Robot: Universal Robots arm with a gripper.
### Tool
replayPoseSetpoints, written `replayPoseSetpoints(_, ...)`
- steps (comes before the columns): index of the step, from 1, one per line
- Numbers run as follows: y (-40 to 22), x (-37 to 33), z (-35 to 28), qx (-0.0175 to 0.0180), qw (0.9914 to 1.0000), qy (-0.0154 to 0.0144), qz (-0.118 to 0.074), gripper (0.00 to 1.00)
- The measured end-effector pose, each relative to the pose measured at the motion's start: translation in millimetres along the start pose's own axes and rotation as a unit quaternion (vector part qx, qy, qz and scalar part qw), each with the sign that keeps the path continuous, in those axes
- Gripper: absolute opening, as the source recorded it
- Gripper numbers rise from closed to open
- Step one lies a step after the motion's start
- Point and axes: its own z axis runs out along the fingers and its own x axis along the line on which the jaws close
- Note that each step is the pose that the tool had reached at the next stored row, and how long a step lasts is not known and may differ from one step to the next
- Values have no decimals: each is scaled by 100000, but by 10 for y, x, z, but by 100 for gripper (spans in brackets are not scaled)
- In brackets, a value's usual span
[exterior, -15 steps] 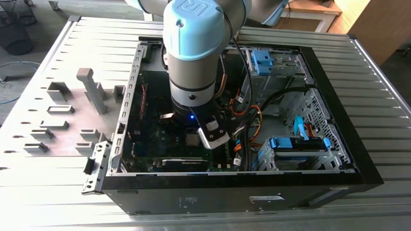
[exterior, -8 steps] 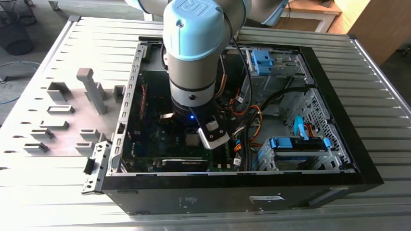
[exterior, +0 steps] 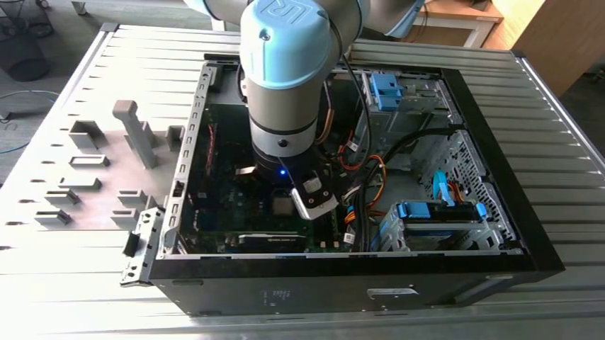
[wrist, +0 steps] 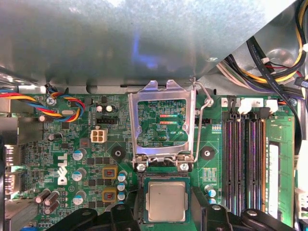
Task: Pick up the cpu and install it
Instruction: 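Place the cpu into insertion slot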
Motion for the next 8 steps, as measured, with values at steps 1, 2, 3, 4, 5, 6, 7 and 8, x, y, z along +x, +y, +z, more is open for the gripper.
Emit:
replayPoseSetpoints(1, 0, 0, -1, 10, 100000, 7, 3, 53)
replayPoseSetpoints(2, 0, 0, 0, 10, 100000, 0, 3, 53)
replayPoseSetpoints(3, 0, 0, 0, 4, 100000, -3, 3, 48)
replayPoseSetpoints(4, 0, 0, 1, -5, 100000, -7, 3, 48)
replayPoseSetpoints(5, 0, 0, 2, -8, 100000, -9, 5, 48)
replayPoseSetpoints(6, 0, 0, 2, -6, 100000, -9, 3, 48)
replayPoseSetpoints(7, 0, 0, 2, -8, 100000, -8, 2, 48)
replayPoseSetpoints(8, 0, 0, 2, -7, 100000, -9, 2, 48)
